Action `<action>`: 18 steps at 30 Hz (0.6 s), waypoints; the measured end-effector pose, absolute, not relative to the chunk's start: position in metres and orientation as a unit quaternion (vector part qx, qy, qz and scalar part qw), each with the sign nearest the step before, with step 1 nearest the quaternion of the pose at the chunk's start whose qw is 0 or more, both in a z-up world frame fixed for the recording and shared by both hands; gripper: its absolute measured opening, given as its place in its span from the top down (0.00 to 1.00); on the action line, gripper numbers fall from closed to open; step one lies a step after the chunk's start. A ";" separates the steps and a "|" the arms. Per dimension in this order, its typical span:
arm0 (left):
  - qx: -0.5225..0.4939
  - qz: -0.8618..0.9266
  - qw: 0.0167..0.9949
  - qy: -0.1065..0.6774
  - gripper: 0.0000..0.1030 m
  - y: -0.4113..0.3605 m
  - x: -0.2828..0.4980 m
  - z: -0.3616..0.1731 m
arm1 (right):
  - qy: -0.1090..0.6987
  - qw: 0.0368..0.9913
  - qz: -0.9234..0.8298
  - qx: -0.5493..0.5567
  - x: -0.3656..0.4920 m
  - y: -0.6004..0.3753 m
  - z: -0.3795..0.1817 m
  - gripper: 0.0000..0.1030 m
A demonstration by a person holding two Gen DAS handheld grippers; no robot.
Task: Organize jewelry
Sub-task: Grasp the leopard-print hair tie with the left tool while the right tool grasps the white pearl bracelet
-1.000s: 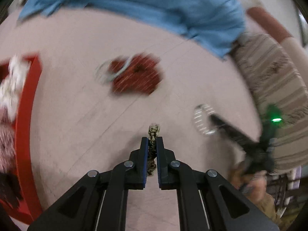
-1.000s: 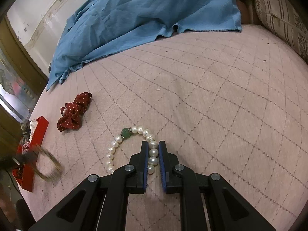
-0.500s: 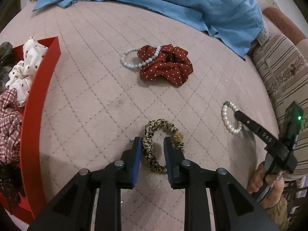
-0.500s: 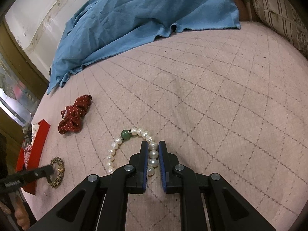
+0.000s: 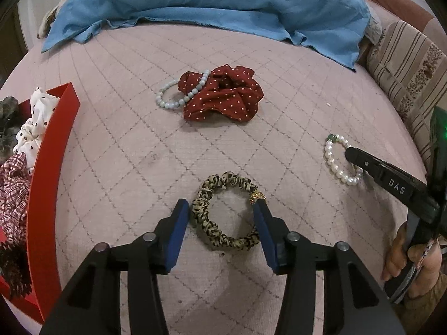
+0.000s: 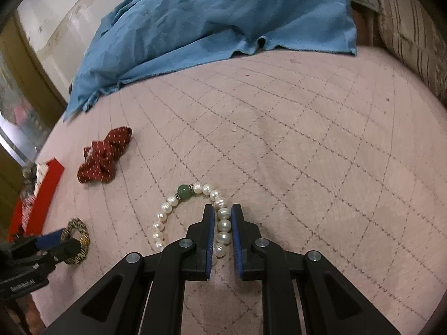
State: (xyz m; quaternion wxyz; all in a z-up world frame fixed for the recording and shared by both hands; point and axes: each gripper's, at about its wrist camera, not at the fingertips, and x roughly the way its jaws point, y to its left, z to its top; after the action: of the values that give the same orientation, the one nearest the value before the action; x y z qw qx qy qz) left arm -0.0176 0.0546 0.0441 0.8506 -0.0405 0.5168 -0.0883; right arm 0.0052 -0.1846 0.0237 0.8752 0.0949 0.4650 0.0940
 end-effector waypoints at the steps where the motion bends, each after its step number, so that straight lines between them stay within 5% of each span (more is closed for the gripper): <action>1: -0.035 -0.077 0.851 0.519 0.70 0.056 -0.017 0.045 | 0.464 0.877 0.093 0.085 0.005 -0.182 0.024 0.87; 3: -0.024 -0.067 0.851 0.520 0.93 0.058 -0.018 0.046 | 0.459 0.881 0.090 0.074 0.003 -0.179 0.026 0.89; 18: -0.083 -0.097 0.869 0.478 0.93 0.078 -0.055 0.099 | 0.400 0.903 0.100 0.120 -0.036 -0.182 0.071 0.90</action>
State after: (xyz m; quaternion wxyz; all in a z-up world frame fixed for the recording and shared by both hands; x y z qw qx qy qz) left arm -0.0555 0.0783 0.0990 0.8692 -0.0830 0.4777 -0.0972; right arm -0.0363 -0.1816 0.0708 0.9030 0.1195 0.4003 0.0999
